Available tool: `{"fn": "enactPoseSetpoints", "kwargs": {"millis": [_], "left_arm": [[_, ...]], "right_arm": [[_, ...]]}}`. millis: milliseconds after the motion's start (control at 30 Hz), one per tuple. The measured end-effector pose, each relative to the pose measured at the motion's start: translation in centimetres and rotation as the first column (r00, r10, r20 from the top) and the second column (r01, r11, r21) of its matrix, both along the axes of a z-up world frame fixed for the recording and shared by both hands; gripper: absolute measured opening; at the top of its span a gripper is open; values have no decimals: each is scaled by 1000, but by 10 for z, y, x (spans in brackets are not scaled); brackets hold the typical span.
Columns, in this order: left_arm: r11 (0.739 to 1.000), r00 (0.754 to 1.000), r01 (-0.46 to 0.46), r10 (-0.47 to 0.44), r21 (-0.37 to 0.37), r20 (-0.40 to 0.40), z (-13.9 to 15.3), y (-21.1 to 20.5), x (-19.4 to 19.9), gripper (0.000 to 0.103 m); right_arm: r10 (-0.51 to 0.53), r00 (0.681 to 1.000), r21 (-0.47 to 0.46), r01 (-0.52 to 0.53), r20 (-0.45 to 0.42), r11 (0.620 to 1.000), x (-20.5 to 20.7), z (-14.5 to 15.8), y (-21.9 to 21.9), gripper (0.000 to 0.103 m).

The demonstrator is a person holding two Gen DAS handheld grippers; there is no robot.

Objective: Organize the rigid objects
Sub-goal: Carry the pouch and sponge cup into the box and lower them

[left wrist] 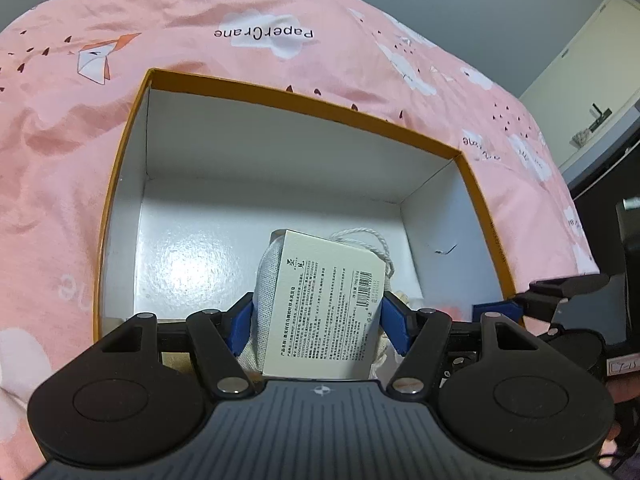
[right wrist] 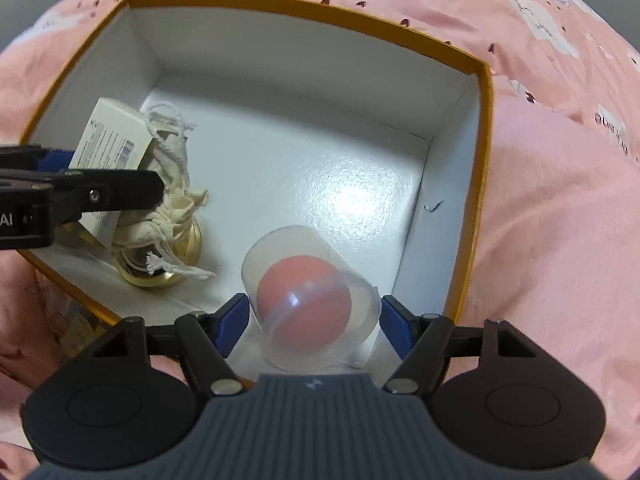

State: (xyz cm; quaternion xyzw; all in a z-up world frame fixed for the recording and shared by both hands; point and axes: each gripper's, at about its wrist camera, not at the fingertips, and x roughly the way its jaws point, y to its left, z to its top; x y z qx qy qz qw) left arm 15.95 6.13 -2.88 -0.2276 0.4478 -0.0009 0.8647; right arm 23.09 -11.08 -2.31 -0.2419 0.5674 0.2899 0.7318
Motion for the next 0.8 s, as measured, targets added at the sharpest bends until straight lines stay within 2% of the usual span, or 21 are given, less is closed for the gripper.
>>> {"fn": "enactPoseSetpoints", "kwargs": {"millis": [200,367,533,633,800], "left_arm": [[1000,1000,8,-8,4,-26,-4,6,6,75],[1000,999,9,-9,-6,-45,-7,10,10,75],[1000,999,7,-8,-29,-46,-8,11,13,75],[999,999,18,-20,-41,-40,-7,11,16,75],[999,998,42,-44,-35,-53,-6,6,20,75]], "right_arm": [[33,996,-46,-37,-80,998,12,-4,16,68],[35,995,-44,-39,-91,998,21,-5,22,67],[71,996,-41,-74,-53,996,19,0,26,66],[128,990,-35,-130,-59,991,15,-1,31,56],[189,981,-53,-192,-50,980,14,-4,35,57]]}}
